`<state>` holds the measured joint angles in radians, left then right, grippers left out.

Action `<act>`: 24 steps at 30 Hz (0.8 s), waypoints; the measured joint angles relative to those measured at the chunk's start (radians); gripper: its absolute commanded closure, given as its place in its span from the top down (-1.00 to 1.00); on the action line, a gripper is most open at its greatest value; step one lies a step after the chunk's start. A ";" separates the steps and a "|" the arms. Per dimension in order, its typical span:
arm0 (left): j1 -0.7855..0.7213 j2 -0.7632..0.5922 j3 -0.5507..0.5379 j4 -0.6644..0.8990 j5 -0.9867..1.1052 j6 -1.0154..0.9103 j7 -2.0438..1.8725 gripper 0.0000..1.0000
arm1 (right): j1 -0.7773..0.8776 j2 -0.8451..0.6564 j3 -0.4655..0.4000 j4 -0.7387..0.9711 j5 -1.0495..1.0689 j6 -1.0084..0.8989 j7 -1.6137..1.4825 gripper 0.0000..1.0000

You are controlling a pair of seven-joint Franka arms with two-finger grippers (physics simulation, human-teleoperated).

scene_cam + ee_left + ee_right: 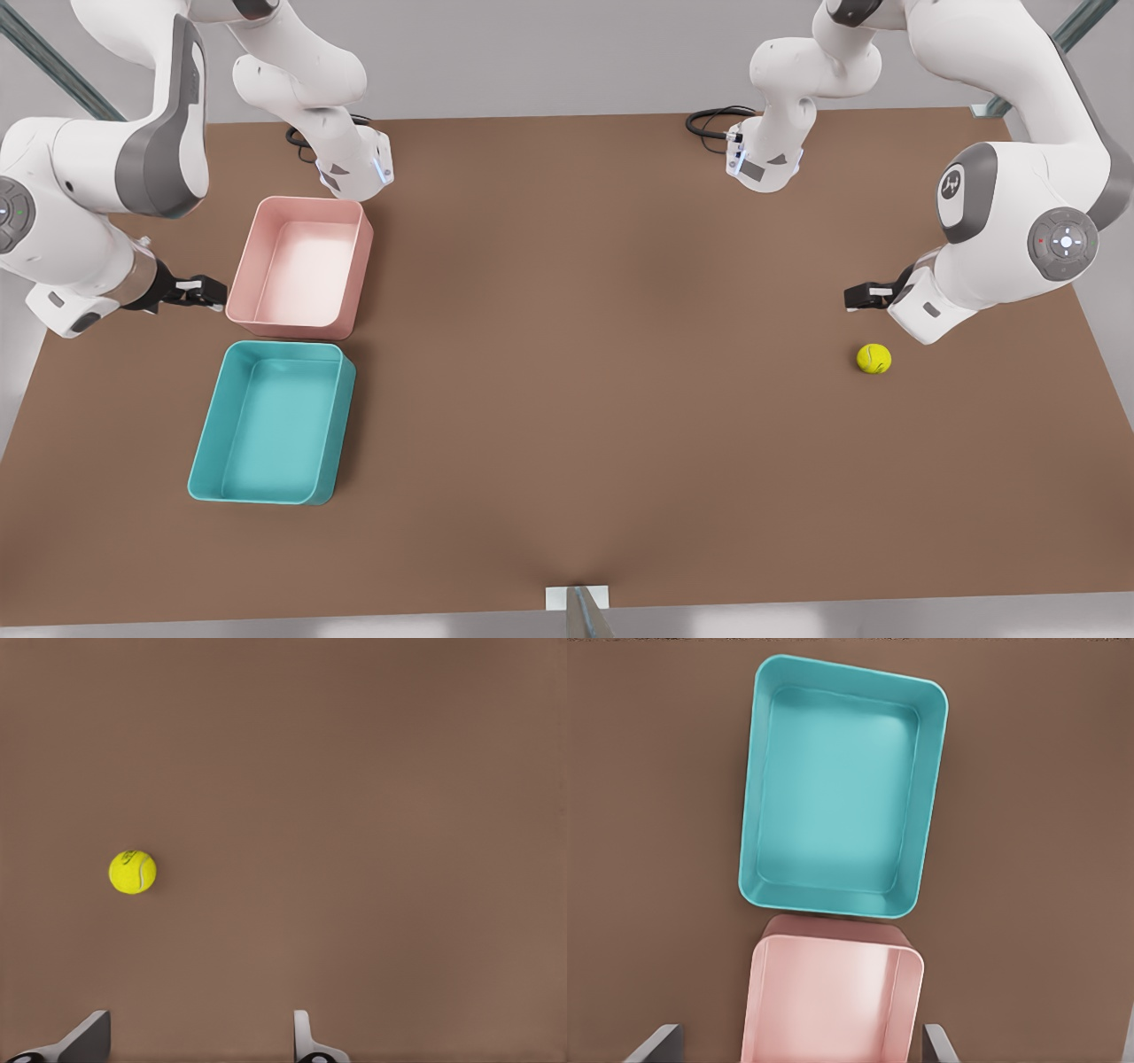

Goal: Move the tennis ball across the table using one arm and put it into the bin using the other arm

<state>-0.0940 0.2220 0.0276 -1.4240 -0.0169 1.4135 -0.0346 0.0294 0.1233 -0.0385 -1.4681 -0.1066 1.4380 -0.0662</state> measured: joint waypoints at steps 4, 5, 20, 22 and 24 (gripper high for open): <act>0.000 -0.001 0.006 -0.026 0.001 0.003 0.008 0.55 | 0.001 0.000 -0.005 -0.002 0.001 -0.003 -0.001 1.00; -0.001 -0.002 0.014 -0.063 0.004 0.021 0.018 0.32 | 0.000 0.002 -0.006 -0.003 0.001 -0.004 -0.001 1.00; 0.287 0.170 0.098 -0.502 0.118 0.653 0.857 -0.57 | 0.020 0.081 -0.006 0.070 -0.006 0.015 -0.007 1.00; 0.315 0.203 0.096 -0.505 0.124 0.704 1.009 -0.57 | 0.023 0.083 -0.006 0.070 -0.003 0.017 -0.009 1.00; 0.322 0.212 0.095 -0.526 0.128 0.751 1.144 -0.57 | 0.024 0.083 -0.006 0.070 -0.002 0.018 -0.010 1.00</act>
<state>0.2285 0.4341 0.1227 -1.9501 0.1114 2.1641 1.1098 0.0530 0.2066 -0.0442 -1.3980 -0.1085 1.4555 -0.0764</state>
